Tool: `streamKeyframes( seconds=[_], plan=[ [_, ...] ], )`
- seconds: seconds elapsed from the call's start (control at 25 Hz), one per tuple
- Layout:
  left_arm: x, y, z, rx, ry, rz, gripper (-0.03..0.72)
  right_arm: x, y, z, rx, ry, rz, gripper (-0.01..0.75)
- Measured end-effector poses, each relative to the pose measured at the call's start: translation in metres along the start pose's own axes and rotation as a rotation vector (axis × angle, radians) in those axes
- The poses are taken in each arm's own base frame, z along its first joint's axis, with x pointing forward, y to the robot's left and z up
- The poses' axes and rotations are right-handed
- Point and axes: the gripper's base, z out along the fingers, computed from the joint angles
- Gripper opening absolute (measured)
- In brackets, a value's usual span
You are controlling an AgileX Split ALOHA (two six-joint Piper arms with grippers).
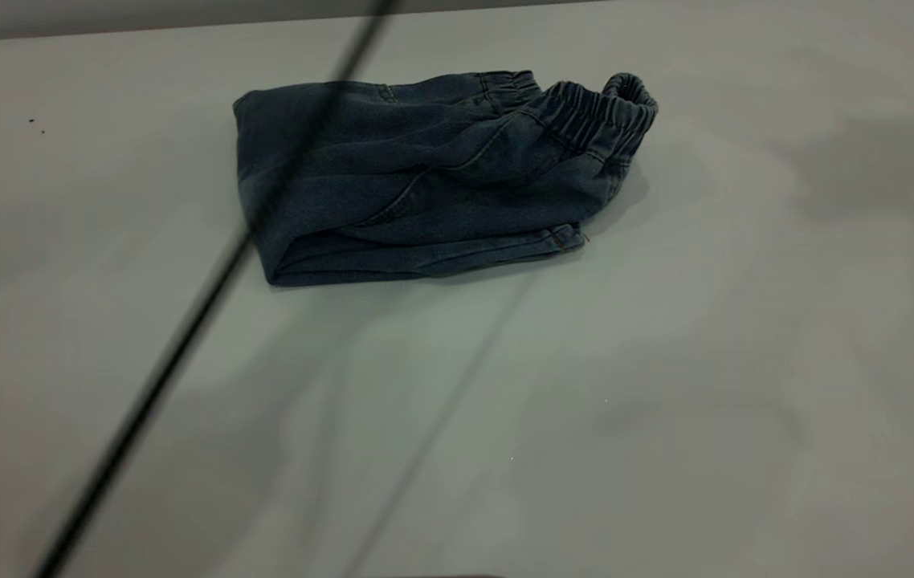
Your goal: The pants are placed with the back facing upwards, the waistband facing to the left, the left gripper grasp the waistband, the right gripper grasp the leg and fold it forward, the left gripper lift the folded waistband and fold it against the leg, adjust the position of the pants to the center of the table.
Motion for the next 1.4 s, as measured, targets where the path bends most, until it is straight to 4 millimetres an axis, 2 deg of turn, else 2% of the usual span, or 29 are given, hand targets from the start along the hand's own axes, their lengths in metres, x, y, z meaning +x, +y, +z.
streamKeyframes(
  seconds=[0.12, 0.24, 0.36, 0.48, 0.64, 0.76, 1.0, 1.2, 1.32, 1.4],
  plan=[
    [-0.015, 0.015, -0.056, -0.074, -0.096, -0.029, 0.412, 0.004, 0.019, -0.036, -0.016, 0.003, -0.006, 0.477],
    [-0.019, 0.024, -0.109, -0.109, -0.165, -0.068, 0.412, 0.008, 0.034, -0.068, -0.014, -0.042, 0.009, 0.477],
    [-0.012, 0.029, -0.158, -0.112, -0.191, -0.099, 0.412, 0.021, 0.048, -0.093, -0.017, -0.069, 0.019, 0.477],
    [0.008, 0.030, -0.202, -0.109, -0.187, -0.127, 0.412, 0.047, 0.062, -0.115, -0.028, -0.071, 0.034, 0.477],
    [0.054, 0.026, -0.256, -0.100, -0.165, -0.159, 0.412, 0.100, 0.078, -0.134, -0.037, -0.039, 0.058, 0.477],
    [0.098, 0.021, -0.293, -0.096, -0.160, -0.184, 0.412, 0.139, 0.087, -0.143, -0.031, -0.019, 0.064, 0.477],
    [0.192, 0.007, -0.341, -0.094, -0.173, -0.207, 0.412, 0.207, 0.100, -0.156, -0.016, -0.049, 0.057, 0.477],
    [0.272, -0.012, -0.366, -0.045, -0.238, -0.233, 0.412, 0.255, 0.107, -0.160, 0.000, -0.096, 0.035, 0.477],
    [0.319, -0.026, -0.369, 0.002, -0.282, -0.244, 0.412, 0.282, 0.110, -0.159, 0.006, -0.114, 0.013, 0.477],
    [0.342, -0.033, -0.365, 0.024, -0.298, -0.239, 0.412, 0.299, 0.111, -0.156, 0.009, -0.127, -0.013, 0.477]
  ],
)
